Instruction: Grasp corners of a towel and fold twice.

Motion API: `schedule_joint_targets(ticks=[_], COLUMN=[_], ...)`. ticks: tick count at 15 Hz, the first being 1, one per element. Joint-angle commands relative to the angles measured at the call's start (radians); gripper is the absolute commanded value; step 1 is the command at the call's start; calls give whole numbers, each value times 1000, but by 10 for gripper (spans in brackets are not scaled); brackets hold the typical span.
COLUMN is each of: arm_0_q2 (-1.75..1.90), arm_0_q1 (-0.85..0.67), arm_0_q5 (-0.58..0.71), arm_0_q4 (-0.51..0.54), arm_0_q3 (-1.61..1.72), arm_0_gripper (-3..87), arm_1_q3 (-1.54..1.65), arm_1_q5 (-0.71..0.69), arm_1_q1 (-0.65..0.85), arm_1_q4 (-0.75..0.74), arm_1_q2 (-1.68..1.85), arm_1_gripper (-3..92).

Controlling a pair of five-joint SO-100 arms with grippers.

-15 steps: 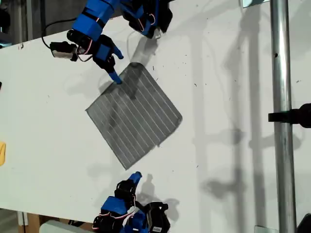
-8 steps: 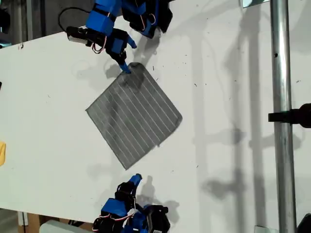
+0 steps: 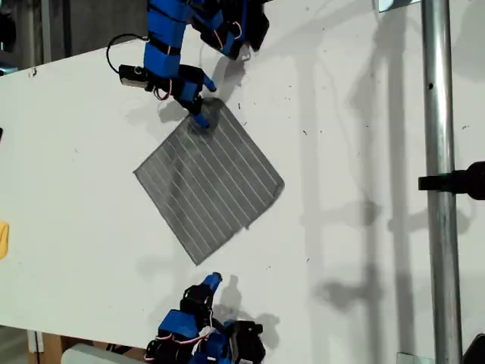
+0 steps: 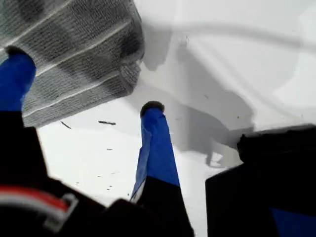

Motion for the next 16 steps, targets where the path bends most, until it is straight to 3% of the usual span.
schedule_joint_targets(ticks=[1,5,6,7,12,16], arm_0_q2=[15,17,17,17,2,-230], arm_0_q1=[3,5,3,3,3,46], arm_0_q5=[-6,-18,-23,-23,-25,-17], arm_0_q4=[14,20,21,21,12,-18], arm_0_q3=[-9,-8,-6,-5,-3,-192], arm_0_gripper=[-26,-26,-26,-26,-26,-26], arm_1_q3=[-26,-26,-25,-25,-26,-25], arm_1_q5=[-81,-178,-176,-169,-169,-173], arm_1_q1=[54,132,129,129,104,91], arm_1_q4=[-86,-127,-130,-127,-144,-150], arm_1_q2=[-107,-115,-115,-115,-118,-117], arm_1_gripper=[414,292,122,11,-2,-2])
